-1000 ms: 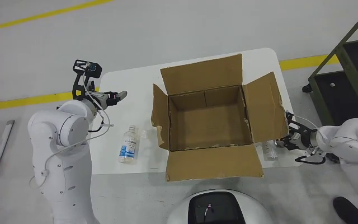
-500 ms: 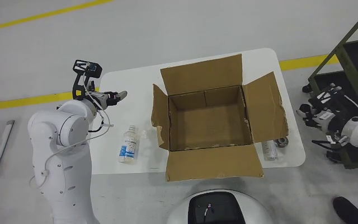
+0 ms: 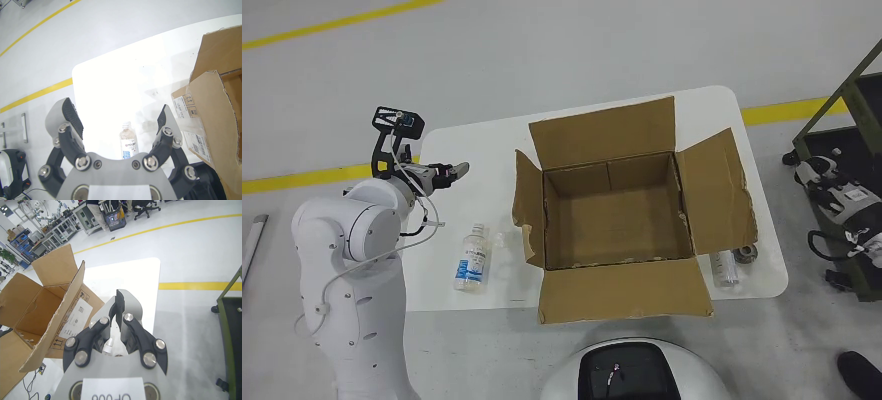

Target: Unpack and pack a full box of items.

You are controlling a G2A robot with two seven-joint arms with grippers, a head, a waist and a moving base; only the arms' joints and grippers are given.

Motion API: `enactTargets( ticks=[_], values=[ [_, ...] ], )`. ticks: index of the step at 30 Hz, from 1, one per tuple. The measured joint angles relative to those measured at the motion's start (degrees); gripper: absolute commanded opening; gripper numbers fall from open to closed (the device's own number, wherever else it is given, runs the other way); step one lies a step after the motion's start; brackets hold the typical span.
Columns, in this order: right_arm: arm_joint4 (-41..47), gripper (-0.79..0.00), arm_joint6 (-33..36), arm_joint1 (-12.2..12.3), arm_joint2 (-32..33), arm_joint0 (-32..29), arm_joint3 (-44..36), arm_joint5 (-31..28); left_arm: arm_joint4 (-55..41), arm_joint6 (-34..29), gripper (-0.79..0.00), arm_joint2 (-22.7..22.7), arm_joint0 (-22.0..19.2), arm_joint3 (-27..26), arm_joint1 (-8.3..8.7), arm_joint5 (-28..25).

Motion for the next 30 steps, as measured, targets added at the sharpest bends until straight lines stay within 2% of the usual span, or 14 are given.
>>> enactTargets(
  ticks=[4,9,14,20,23,28,30],
  values=[
    [-2.1,-0.785,-1.2,-0.1,0.1,-0.7,-1.5,0.7,0.0,0.0,0.0,0.0,0.0,0.0,0.0,0.0],
    [-7.3,-0.785,-13.2,-1.0,-0.2,-1.0,-7.6,8.1,0.0,0.0,0.0,0.0,0.0,0.0,0.0,0.0],
    [-14.9,-0.785,-19.8,-1.7,-5.6,0.9,-12.6,13.3,0.0,0.0,0.0,0.0,0.0,0.0,0.0,0.0],
    [-22.7,-0.785,-21.5,-2.5,-13.0,4.4,-13.8,19.7,0.0,0.0,0.0,0.0,0.0,0.0,0.0,0.0],
    [-25.6,-0.785,-22.0,-2.8,-15.1,5.9,-13.5,19.9,0.0,0.0,0.0,0.0,0.0,0.0,0.0,0.0],
    [-24.2,-0.785,-21.8,-3.1,-15.7,6.9,-12.1,18.2,-1.1,-0.1,0.0,0.1,0.9,0.1,0.0,0.4],
    [-23.8,-0.785,-21.6,-3.2,-15.4,6.9,-11.4,16.9,-2.7,-3.1,0.0,0.5,2.1,-0.4,0.19,-0.6]
  ],
)
